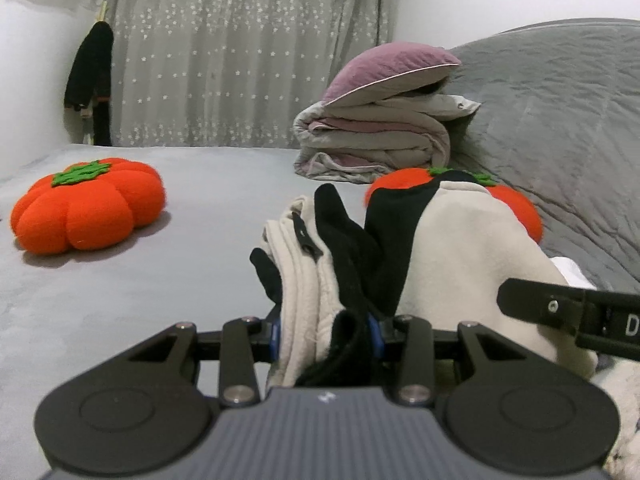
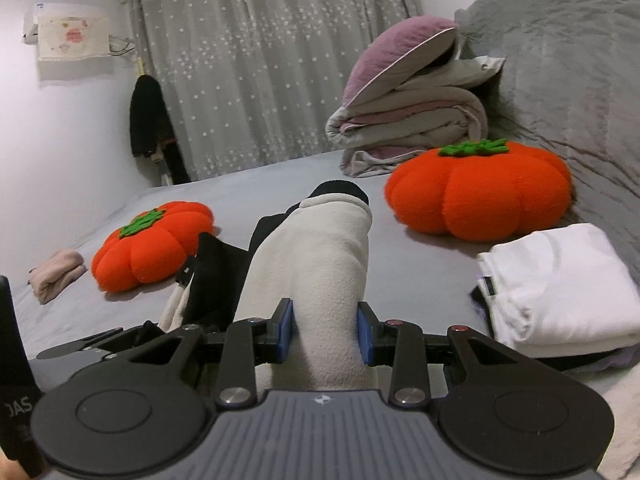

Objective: Fold clothes
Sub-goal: 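Carry the held bundle with both grippers toward the blanket stack, then lower the bundle with both grippers beside the orange pumpkin cushion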

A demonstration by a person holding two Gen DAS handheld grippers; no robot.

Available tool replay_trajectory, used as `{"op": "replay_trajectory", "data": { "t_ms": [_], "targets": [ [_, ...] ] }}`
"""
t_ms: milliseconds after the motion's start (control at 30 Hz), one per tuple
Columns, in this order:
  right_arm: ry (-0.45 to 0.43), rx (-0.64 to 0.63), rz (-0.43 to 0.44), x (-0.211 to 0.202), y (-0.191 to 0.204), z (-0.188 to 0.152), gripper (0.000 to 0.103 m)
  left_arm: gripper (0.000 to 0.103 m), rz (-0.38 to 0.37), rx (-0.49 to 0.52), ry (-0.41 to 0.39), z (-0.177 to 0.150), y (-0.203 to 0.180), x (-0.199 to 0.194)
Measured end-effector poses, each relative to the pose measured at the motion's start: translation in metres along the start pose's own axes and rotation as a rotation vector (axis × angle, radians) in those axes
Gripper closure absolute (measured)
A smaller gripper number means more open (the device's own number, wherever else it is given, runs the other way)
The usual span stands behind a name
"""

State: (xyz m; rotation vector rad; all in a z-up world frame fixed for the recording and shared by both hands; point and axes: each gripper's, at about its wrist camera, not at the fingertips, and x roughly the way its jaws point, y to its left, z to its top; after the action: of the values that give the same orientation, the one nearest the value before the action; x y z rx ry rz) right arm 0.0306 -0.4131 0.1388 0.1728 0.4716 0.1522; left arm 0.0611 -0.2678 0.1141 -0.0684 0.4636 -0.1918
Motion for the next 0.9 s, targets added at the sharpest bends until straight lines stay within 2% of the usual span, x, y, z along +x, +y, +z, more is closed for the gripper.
{"op": "replay_trajectory", "data": {
  "t_ms": [267,533,767,900],
  "targets": [
    [-0.041,0.067,-0.032,-0.003,-0.045,0.005,0.07,0.067,-0.042,0.018,-0.005,0.004,-0.037,0.017],
    [-0.102,0.1,-0.014,-0.01,-0.076,0.016,0.07,0.067,-0.082,0.009,-0.011,0.02,-0.062,0.031],
    [-0.158,0.247,0.002,-0.018,-0.131,0.029,0.07,0.068,-0.153,0.027,-0.018,0.044,-0.1,0.042],
    [-0.196,0.33,-0.02,-0.026,-0.164,0.033,0.07,0.068,-0.19,0.045,-0.022,0.049,-0.13,0.052]
  ]
}}
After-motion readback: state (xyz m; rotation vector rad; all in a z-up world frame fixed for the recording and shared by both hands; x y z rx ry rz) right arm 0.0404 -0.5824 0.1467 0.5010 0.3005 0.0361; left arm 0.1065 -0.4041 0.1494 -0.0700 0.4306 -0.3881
